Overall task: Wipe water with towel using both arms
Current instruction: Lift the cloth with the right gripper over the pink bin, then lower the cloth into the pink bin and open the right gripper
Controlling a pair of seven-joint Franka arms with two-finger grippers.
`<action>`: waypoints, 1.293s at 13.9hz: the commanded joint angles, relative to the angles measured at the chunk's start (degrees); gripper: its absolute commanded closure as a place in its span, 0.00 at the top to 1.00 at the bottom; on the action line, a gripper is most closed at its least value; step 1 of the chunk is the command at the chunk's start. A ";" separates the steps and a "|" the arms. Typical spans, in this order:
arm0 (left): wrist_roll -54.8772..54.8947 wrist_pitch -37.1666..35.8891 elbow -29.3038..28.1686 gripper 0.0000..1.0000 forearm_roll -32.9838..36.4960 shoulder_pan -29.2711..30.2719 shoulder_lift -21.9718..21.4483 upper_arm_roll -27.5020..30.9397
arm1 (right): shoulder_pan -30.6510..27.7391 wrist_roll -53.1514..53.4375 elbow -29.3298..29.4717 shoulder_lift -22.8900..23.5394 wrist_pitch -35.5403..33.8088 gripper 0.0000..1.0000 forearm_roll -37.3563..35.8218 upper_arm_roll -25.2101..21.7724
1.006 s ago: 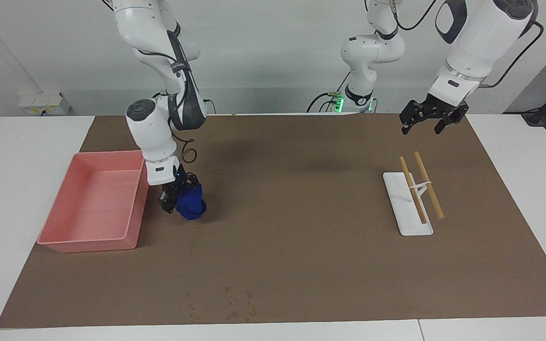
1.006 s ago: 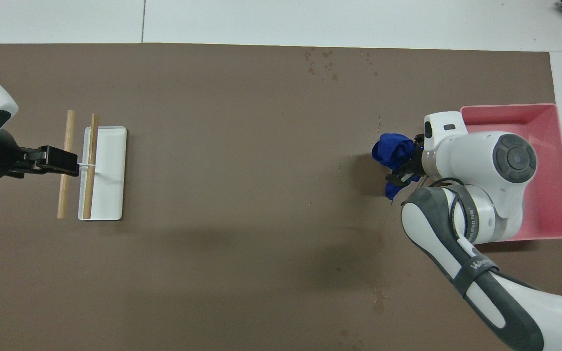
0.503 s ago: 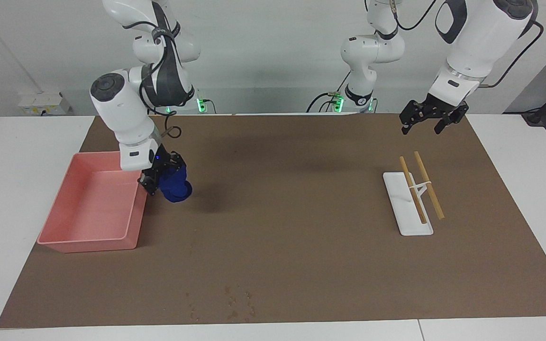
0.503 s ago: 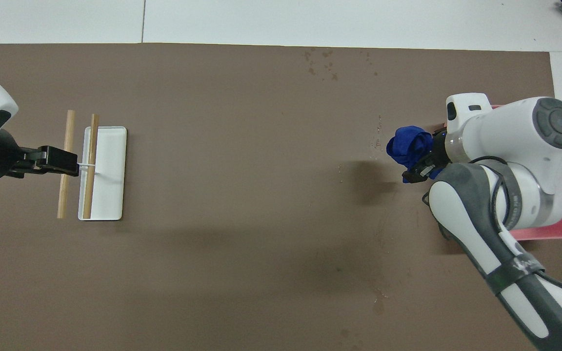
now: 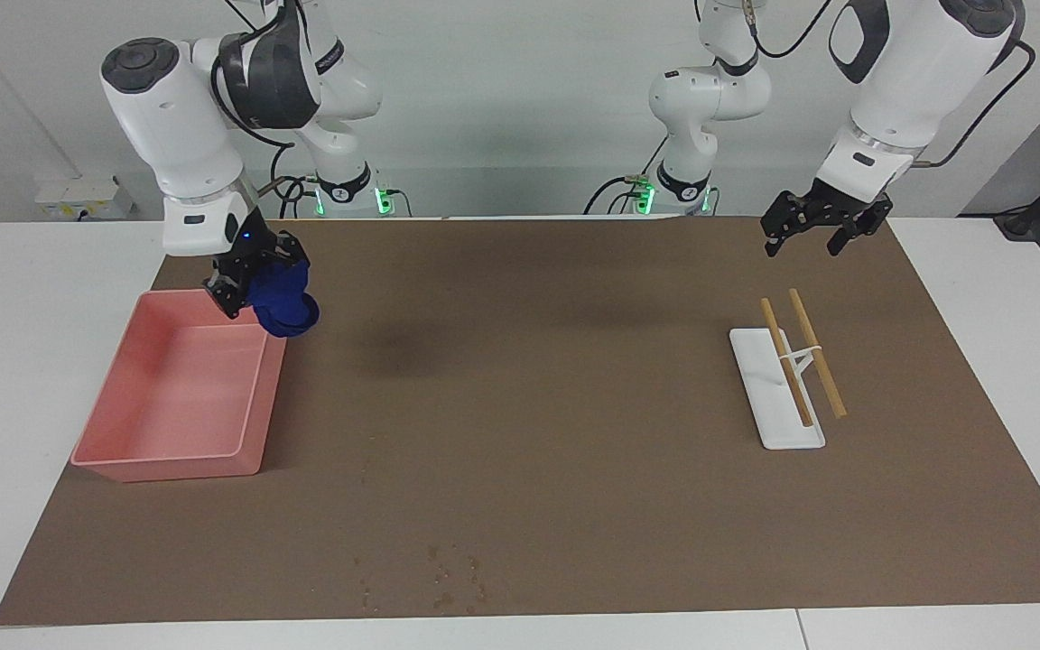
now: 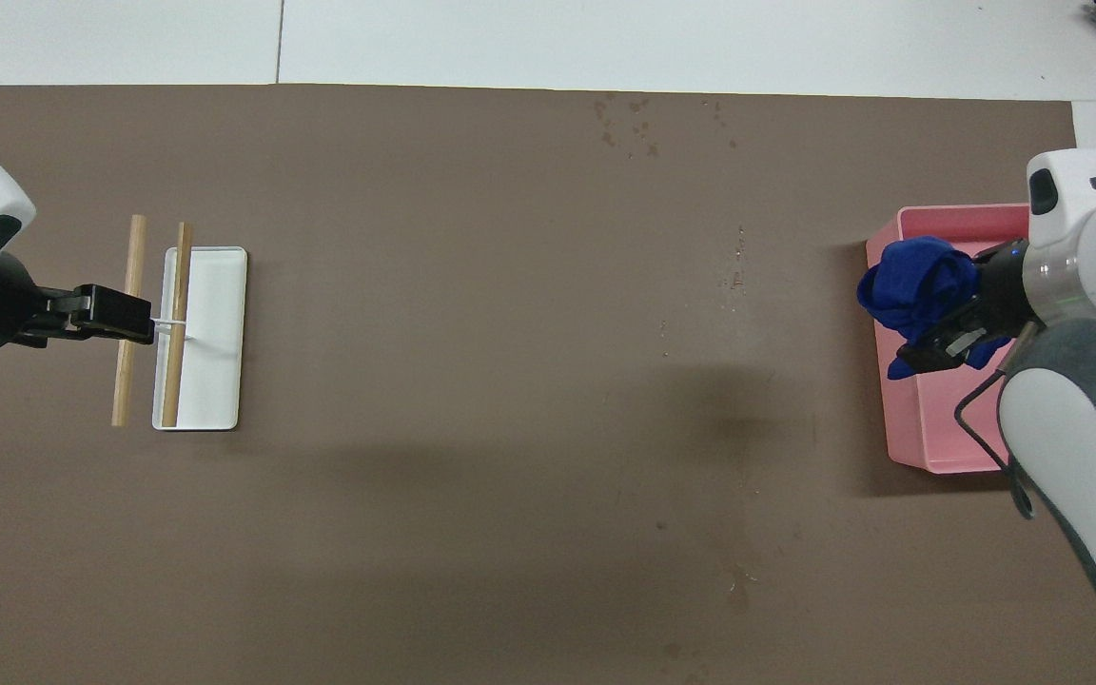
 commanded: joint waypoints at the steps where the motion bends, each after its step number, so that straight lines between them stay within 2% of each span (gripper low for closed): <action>1: 0.61 -0.25 -1.38 1.00 -0.37 0.37 -1.61 -0.04 | -3.53 -4.21 0.48 0.04 0.15 0.00 -1.87 0.64; 4: 0.61 -0.25 -1.38 1.00 -0.37 0.37 -1.61 -0.04 | -9.15 -11.50 -0.48 0.04 3.49 0.00 -3.90 0.73; 7: 0.61 -0.25 -1.38 1.00 -0.37 0.37 -1.61 -0.04 | -13.29 -13.10 -5.13 0.13 9.80 0.00 -3.99 0.73; 12: 0.61 -0.25 -1.38 1.00 -0.37 0.37 -1.61 -0.04 | -16.02 -11.96 -8.56 7.32 18.85 0.00 -3.90 0.73; 14: 0.61 -0.25 -1.38 1.00 -0.37 0.37 -1.61 -0.04 | -16.55 -11.79 -11.38 7.25 22.12 0.00 -3.90 0.82; 15: 0.61 -0.25 -1.38 1.00 -0.37 0.37 -1.61 -0.04 | -16.38 -11.79 -11.39 7.25 21.96 0.10 -3.90 0.82; 16: 0.61 -0.25 -1.38 1.00 -0.37 0.37 -1.61 -0.04 | -16.12 -11.79 -11.39 7.34 22.21 0.64 -3.90 0.82; 17: 0.61 -0.25 -1.38 1.00 -0.37 0.37 -1.61 -0.04 | -16.03 -11.79 -11.30 7.34 22.30 1.00 -3.90 0.82; 18: 0.61 -0.25 -1.38 1.00 -0.37 0.37 -1.61 -0.04 | -15.94 -11.70 -11.38 7.34 22.39 1.00 -3.90 0.82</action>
